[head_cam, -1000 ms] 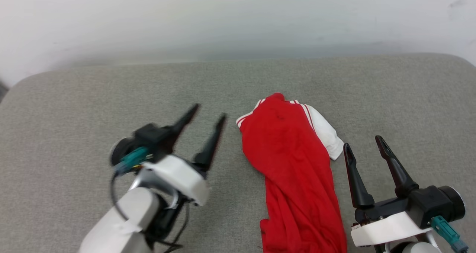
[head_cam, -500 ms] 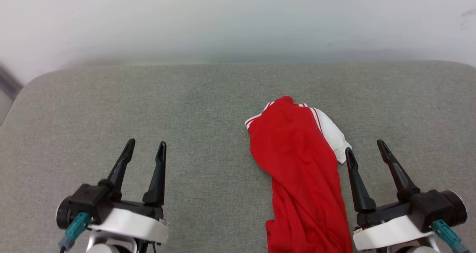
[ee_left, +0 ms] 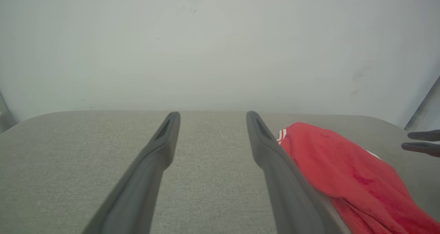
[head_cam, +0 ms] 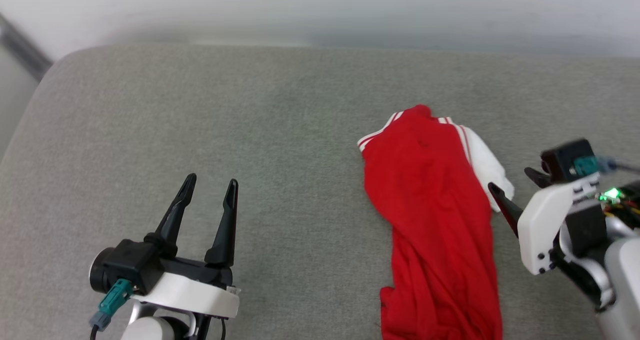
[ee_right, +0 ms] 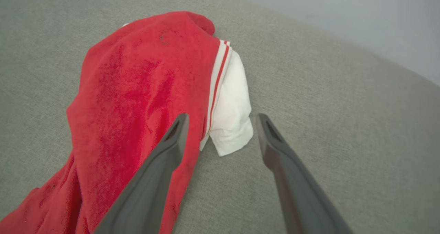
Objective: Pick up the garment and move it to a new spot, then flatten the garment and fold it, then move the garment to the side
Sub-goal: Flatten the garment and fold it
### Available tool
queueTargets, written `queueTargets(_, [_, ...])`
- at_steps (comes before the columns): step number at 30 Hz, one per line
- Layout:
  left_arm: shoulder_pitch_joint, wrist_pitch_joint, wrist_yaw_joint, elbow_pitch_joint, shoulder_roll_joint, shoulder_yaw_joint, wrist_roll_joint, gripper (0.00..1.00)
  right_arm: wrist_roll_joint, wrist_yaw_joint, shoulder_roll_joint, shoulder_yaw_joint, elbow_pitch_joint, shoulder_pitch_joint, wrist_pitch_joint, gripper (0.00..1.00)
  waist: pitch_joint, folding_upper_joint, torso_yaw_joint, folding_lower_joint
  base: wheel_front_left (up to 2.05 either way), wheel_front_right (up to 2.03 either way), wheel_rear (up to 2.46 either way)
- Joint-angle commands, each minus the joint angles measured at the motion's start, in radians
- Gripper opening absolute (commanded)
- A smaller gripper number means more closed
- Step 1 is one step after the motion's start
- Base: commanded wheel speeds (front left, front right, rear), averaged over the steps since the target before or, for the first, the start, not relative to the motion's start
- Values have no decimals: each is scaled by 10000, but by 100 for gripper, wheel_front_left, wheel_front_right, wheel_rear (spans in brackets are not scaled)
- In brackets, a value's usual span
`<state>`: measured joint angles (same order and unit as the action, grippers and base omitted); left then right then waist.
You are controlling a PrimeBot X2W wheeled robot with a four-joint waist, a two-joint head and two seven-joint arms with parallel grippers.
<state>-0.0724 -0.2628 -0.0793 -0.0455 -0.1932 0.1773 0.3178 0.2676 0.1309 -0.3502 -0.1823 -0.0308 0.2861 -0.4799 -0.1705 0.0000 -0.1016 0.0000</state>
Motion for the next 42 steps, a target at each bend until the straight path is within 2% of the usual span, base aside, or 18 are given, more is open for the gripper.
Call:
queueTargets(1, [-200, -28, -112, 38, 100, -105, -86, 100, 403, -3, -224, -178, -58, 447, -940, 100, -323, 0, -311, 0, 0, 0, 0])
queueTargets(5, [-320, -27, -274, 118, 371, -166, -231, 100, 1062, -5, -619, -57, -431, 1463, -3177, 100, -719, 0, -711, 0, 0, 0, 0])
queueTargets(9, [-520, -27, -399, 185, 570, -196, -340, 100, 1045, -5, -793, 86, -1027, 2189, -4357, 100, -1095, 0, -1099, 0, 0, 0, 0])
queueTargets(13, [-708, -27, -461, 202, 703, -181, -428, 100, 757, -5, -956, 174, -1705, 2483, -4777, 100, -1416, 0, -1438, 0, 0, 0, 0])
queueTargets(20, [-856, -28, -501, 238, 807, -194, -504, 100, 391, -5, -1016, 36, -2799, 2294, -4419, 100, -1693, 0, -1699, 0, 0, 0, 0])
queueTargets(21, [-875, -28, -505, 244, 814, -199, -505, 100, 372, -5, -1001, -45, -2936, 2228, -4371, 49, -1705, 0, -1707, 0, 0, 0, 0])
queueTargets(22, [-888, -28, -503, 256, 819, -204, -508, 100, 370, -5, -990, -101, -3047, 2168, -4273, 14, -1703, 0, -1705, 0, 0, 0, 0])
queueTargets(23, [-890, -28, -504, 275, 825, -203, -523, 100, 389, -5, -974, -129, -3134, 2122, -4171, 0, -1688, 0, -1690, 0, 0, 0, 0])
queueTargets(28, [-833, -28, -510, 358, 698, -143, -487, 100, 446, -11, -1065, 101, -3229, 2122, -3438, 0, -1432, 0, -1413, 0, 0, 0, 0])
queueTargets(33, [-642, -28, -512, 362, 584, -165, -435, 100, 561, -8, -1347, 517, -2805, 1869, -2962, 0, -1037, 0, -960, 0, 0, 0, 0])
queueTargets(38, [-558, -28, -513, 360, 553, -165, -419, 100, 483, -6, -1738, 1257, -2353, 1093, -2720, 0, -738, 0, -514, 0, 0, 0, 0])
queueTargets(42, [-536, -28, -513, 348, 548, -174, -405, 100, 405, -6, -1719, 1887, -2224, 422, -2669, 0, -666, 0, -240, 0, 0, 0, 0])
